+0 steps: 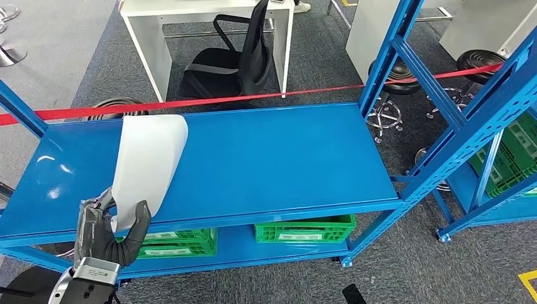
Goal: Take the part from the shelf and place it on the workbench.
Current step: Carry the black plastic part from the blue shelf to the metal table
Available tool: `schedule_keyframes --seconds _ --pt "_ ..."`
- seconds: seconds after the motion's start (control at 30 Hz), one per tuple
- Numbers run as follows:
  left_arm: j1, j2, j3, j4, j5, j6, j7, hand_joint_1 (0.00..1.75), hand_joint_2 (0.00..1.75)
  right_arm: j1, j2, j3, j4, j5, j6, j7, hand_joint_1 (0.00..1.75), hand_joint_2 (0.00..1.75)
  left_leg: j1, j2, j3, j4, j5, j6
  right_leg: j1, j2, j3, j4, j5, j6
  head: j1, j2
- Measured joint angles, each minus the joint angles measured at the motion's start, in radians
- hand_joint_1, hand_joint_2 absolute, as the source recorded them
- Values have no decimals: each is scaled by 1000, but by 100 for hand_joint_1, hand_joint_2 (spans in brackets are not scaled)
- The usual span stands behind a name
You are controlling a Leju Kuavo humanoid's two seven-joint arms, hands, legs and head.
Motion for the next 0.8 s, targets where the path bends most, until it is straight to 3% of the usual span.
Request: schedule_keyframes --seconds 0.03,0.1,0.17,0.2,0.27,0.3,0.37,0.43,0.47,0.5,0.53,0.57,0.6,0.67,0.73,0.8 --pt "0 0 0 0 -1 0 0 175 175 0 0 0 0 0 0 0 0 0 1 1 -12 5 5 -2 -1 0 27 -25 27 1 0 0" --pt "-1 0 0 0 -3 1 0 175 175 -1 0 0 0 0 0 0 0 0 2 1 -32 22 12 -9 -2 0 123 -163 77 1 1 0" --pt "-3 0 -1 0 -5 3 1 175 175 -3 0 0 0 0 0 0 0 0 -1 0 -46 38 18 -18 -1 2 187 -271 81 -9 1 0" --pt "-4 0 -1 0 -6 3 1 175 175 -4 1 0 0 -1 0 0 0 0 -2 0 -50 42 23 -23 0 3 194 -289 74 -16 0 0" --pt "-5 1 -1 0 -6 4 2 175 175 -3 2 0 0 -1 0 0 0 0 -2 -2 -55 43 31 -34 0 3 182 -290 83 -33 0 0" --pt "-5 1 -1 0 -6 4 2 175 175 -3 2 0 0 -1 0 0 0 0 -1 -3 -62 51 19 -39 -1 1 173 -290 92 -43 -1 0" --pt "-6 2 -2 0 -6 6 3 175 175 -5 3 -1 0 -2 0 0 0 0 2 -5 -88 116 -56 -49 -4 -2 152 -291 112 -58 -5 0" --pt "-6 2 -3 1 -6 8 3 175 175 -5 3 -2 0 -2 0 0 0 0 5 -5 -120 239 -146 -56 -3 -3 126 -290 134 -62 -8 0" --pt "-6 3 -3 2 -6 8 3 175 175 -5 3 -2 0 -2 0 0 0 0 6 -5 -127 290 -164 -57 -3 -3 112 -289 144 -62 -8 0" --pt "-7 3 -3 3 -6 9 2 175 175 -4 3 -2 0 -2 0 0 0 0 6 -5 -122 314 -161 -57 -2 -4 100 -289 153 -61 -8 0" --pt "-8 3 -3 5 -6 9 2 175 175 -5 3 -2 0 -2 0 0 0 0 6 -5 -98 302 -139 -55 -2 -4 88 -289 163 -59 -8 0" --pt "-10 3 -3 5 -6 8 2 175 175 -5 3 -2 0 -2 0 0 0 0 6 -5 -57 252 -110 -52 -1 -3 78 -289 171 -57 -8 0" --pt "-13 3 -3 6 -6 8 2 175 175 -5 4 -2 0 -2 0 0 0 0 5 -6 -4 180 -88 -48 -1 -3 71 -289 179 -55 -8 0" --pt "-23 3 -3 6 -6 8 1 175 175 -5 6 -3 0 -2 0 0 0 0 1 -7 86 43 -77 -40 2 -2 62 -288 194 -45 -7 0" --pt "-31 4 -3 6 -5 6 0 175 175 -5 6 -3 0 -2 -1 0 0 0 -4 -7 110 -9 -83 -35 2 -3 55 -289 211 -31 -7 0" --pt "-37 4 -3 7 -5 5 -1 175 175 -4 7 -3 0 -1 -1 0 0 0 -2 -4 93 -13 -68 -22 -1 -3 43 -283 209 -19 -7 0"
